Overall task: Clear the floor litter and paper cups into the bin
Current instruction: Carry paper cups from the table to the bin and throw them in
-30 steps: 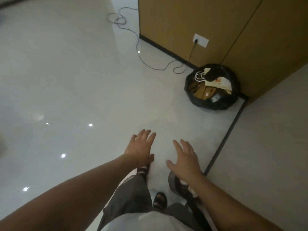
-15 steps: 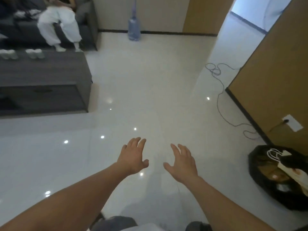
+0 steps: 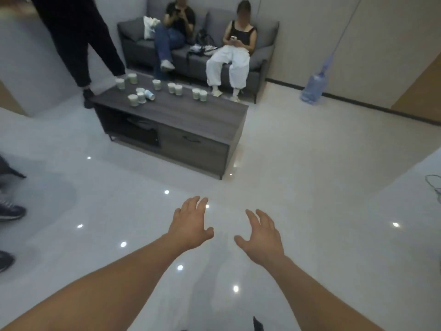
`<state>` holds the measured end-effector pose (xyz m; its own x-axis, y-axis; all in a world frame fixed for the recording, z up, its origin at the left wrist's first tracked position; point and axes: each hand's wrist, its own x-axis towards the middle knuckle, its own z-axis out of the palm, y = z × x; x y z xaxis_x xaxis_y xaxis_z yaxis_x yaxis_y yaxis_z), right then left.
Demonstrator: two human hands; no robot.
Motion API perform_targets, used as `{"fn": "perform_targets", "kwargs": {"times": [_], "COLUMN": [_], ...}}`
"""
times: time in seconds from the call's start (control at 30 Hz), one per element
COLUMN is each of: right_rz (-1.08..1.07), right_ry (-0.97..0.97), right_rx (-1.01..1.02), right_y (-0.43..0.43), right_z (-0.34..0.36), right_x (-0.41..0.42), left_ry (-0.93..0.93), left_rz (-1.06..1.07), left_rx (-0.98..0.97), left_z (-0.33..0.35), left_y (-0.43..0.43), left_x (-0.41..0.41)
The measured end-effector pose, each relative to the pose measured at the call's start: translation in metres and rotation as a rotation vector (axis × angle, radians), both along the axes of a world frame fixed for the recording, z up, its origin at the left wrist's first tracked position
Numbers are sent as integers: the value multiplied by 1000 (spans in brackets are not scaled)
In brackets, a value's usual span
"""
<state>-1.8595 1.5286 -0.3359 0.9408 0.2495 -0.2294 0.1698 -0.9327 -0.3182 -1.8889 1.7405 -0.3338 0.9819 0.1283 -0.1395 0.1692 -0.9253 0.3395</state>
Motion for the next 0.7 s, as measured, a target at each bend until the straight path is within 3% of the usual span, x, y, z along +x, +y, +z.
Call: {"fn": "perform_targets", "kwargs": {"times": [0.7], "right_rz": [479], "right_ry": [-1], "right_rx": [-17], "right_y": [229], "right_z": [0], "right_x": [310], "left_ry": [83], "left_rz": [391], "left_rx": [63], "left_z": [7], "left_y": [181], "left_x": [216]}}
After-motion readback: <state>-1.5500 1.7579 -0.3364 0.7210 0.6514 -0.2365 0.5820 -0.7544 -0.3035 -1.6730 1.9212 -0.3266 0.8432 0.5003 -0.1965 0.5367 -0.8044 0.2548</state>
